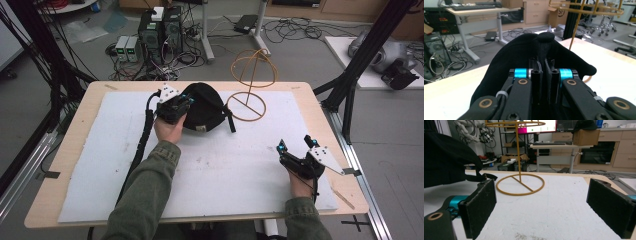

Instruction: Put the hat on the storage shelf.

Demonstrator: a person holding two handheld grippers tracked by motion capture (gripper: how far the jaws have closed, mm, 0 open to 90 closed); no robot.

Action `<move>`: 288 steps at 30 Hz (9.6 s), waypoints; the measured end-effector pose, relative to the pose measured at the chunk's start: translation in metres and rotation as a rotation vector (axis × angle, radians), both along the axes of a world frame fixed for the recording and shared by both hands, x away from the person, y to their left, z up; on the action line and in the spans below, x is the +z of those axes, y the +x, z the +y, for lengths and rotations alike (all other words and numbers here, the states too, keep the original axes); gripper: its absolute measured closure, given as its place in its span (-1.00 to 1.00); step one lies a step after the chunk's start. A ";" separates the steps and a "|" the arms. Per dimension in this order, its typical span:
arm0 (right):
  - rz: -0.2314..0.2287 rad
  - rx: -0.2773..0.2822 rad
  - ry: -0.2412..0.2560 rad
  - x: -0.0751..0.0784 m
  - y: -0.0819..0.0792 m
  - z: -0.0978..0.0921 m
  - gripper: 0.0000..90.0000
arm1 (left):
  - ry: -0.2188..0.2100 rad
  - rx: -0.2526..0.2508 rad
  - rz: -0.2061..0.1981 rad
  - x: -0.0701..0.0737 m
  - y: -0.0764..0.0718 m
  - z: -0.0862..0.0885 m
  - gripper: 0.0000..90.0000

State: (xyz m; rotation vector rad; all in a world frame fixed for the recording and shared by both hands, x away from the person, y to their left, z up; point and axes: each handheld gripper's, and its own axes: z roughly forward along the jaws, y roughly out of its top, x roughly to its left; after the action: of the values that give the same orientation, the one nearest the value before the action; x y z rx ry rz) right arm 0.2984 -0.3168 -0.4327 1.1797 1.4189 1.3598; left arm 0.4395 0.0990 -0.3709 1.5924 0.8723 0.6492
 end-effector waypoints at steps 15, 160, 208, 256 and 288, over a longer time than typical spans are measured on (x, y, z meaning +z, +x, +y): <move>0.003 0.006 -0.010 -0.001 0.000 0.001 -0.82 | -0.080 -0.009 -0.091 0.044 -0.006 0.011 0.90; 0.001 0.052 0.031 0.000 -0.008 -0.009 -0.82 | -0.103 -0.124 -0.129 0.096 0.097 -0.171 0.26; 0.000 0.050 0.013 0.000 -0.007 -0.009 -0.82 | -0.136 -0.076 -0.105 0.065 0.036 -0.055 -0.61; 0.015 0.063 -0.035 -0.004 -0.007 0.007 -0.82 | -0.078 0.145 -0.125 -0.031 -0.106 0.091 -0.60; 0.010 0.042 0.027 -0.005 -0.007 0.004 -0.82 | -0.126 0.333 -0.090 -0.068 -0.173 0.160 -0.56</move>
State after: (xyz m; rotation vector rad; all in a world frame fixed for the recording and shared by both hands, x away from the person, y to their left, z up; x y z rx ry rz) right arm 0.2912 -0.3131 -0.4379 1.1812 1.4443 1.4078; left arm 0.2670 0.2585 -0.4391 1.3064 1.1003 0.8752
